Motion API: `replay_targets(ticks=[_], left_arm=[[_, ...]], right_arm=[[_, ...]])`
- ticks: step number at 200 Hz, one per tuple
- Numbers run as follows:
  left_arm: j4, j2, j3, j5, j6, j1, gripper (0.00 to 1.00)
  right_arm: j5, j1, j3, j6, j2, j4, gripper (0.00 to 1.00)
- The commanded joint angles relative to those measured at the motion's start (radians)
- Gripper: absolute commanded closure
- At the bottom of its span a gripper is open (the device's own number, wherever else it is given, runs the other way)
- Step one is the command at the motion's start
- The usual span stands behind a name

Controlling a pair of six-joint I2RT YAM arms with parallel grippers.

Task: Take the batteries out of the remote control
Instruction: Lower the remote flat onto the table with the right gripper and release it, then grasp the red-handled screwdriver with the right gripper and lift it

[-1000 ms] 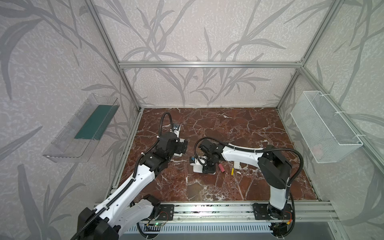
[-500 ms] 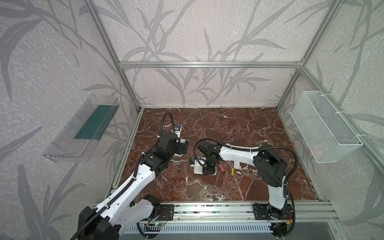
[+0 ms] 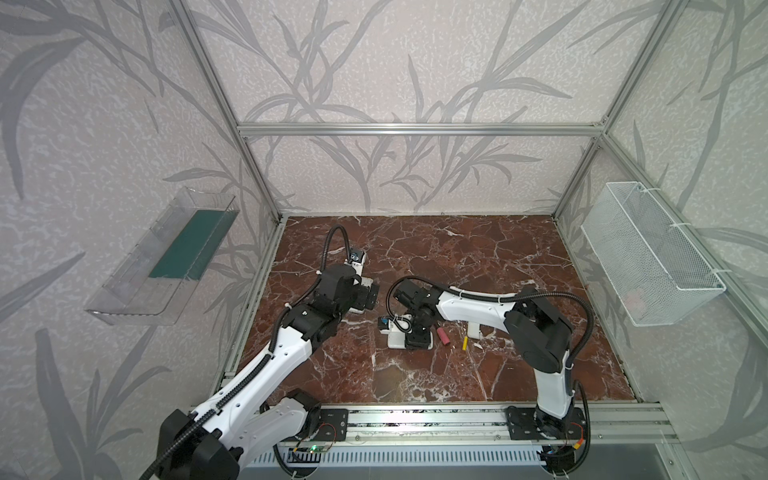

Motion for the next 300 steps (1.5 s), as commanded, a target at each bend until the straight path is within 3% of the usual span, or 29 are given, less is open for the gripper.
replay_targets(ticks=[1, 42, 88, 128, 169, 201, 245, 270, 300], left_arm=[[-0.016, 0.002, -0.002, 0.008, -0.001, 0.003, 0.01], [-0.02, 0.003, -0.005, 0.008, -0.003, 0.004, 0.01], [-0.021, 0.003, -0.009, 0.022, -0.006, 0.003, 0.01], [-0.013, -0.002, -0.017, 0.049, -0.01, 0.004, 0.01], [-0.012, 0.014, -0.022, 0.095, -0.008, 0.002, 0.01], [-0.019, 0.031, -0.03, 0.09, -0.02, 0.002, 0.01], [-0.04, 0.062, -0.049, 0.165, -0.047, -0.024, 0.0], [-0.063, 0.093, -0.05, 0.099, -0.069, -0.1, 0.0], [-0.074, 0.106, -0.033, 0.06, -0.089, -0.174, 0.01]], right_arm=[[0.012, 0.002, 0.011, -0.018, 0.028, -0.031, 0.33], [0.005, -0.002, -0.028, -0.007, -0.03, 0.031, 0.31], [-0.067, -0.043, -0.147, 0.068, -0.2, 0.145, 0.26], [-0.099, -0.083, -0.333, 0.239, -0.412, 0.325, 0.26], [-0.016, -0.086, -0.528, 0.461, -0.578, 0.49, 0.31], [-0.064, -0.082, -0.644, 0.506, -0.657, 0.55, 0.32], [0.084, -0.081, -0.676, 0.601, -0.675, 0.49, 0.32], [0.146, -0.082, -0.682, 0.663, -0.668, 0.5, 0.34], [0.206, -0.082, -0.67, 0.714, -0.625, 0.476, 0.45]])
